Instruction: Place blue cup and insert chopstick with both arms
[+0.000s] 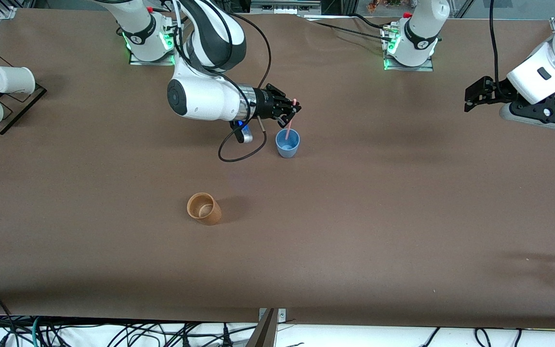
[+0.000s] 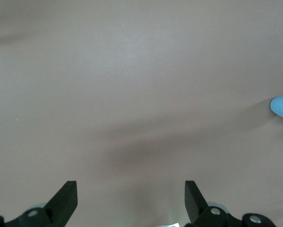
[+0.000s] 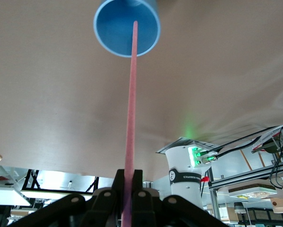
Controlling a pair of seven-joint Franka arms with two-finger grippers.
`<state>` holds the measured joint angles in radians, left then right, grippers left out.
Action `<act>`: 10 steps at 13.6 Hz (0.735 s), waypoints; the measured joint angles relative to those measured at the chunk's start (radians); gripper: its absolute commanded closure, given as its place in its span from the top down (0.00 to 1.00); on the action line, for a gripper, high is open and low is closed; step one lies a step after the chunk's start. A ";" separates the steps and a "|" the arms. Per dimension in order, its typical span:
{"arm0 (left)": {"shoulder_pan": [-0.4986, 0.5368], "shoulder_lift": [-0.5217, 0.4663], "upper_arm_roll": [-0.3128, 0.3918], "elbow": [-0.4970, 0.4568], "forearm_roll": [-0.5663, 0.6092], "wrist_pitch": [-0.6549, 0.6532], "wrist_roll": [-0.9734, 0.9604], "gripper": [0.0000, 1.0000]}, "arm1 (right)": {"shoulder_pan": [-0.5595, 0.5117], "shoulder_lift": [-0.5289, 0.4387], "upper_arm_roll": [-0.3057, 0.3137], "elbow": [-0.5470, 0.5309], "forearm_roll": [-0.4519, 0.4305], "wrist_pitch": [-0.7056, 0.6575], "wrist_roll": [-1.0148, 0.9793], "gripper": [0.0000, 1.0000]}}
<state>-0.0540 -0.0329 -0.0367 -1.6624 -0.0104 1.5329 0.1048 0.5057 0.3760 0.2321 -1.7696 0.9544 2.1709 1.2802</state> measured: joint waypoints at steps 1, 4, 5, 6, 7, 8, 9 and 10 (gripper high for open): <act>0.000 0.000 0.000 0.000 0.000 0.000 0.000 1.00 | 0.000 0.000 0.002 -0.007 0.002 0.000 0.000 0.05; 0.000 0.000 0.000 0.000 0.000 -0.001 0.000 1.00 | 0.000 0.006 0.007 -0.013 0.005 0.009 0.000 0.68; 0.000 0.000 0.000 0.000 0.000 -0.001 0.000 1.00 | 0.000 0.009 0.008 -0.013 0.005 0.021 0.000 0.74; 0.000 0.000 0.000 0.000 0.000 -0.001 0.000 1.00 | -0.001 0.013 0.008 -0.013 0.005 0.029 -0.002 0.87; 0.000 0.000 0.000 0.000 0.000 -0.001 0.000 1.00 | -0.001 0.015 0.008 -0.012 0.005 0.035 -0.006 0.98; 0.000 0.000 -0.001 0.000 0.000 -0.001 0.000 1.00 | -0.002 0.017 0.008 -0.010 0.005 0.039 -0.011 0.99; 0.000 0.000 -0.001 0.001 0.000 -0.001 0.000 1.00 | -0.004 0.017 0.008 -0.004 0.005 0.041 -0.019 0.99; 0.000 0.000 -0.001 0.001 0.000 -0.001 0.000 1.00 | -0.007 0.017 0.008 0.010 0.005 0.041 -0.026 1.00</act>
<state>-0.0541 -0.0329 -0.0379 -1.6619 -0.0104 1.5315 0.1048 0.4985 0.3927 0.2402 -1.7597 0.9593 2.2123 1.2540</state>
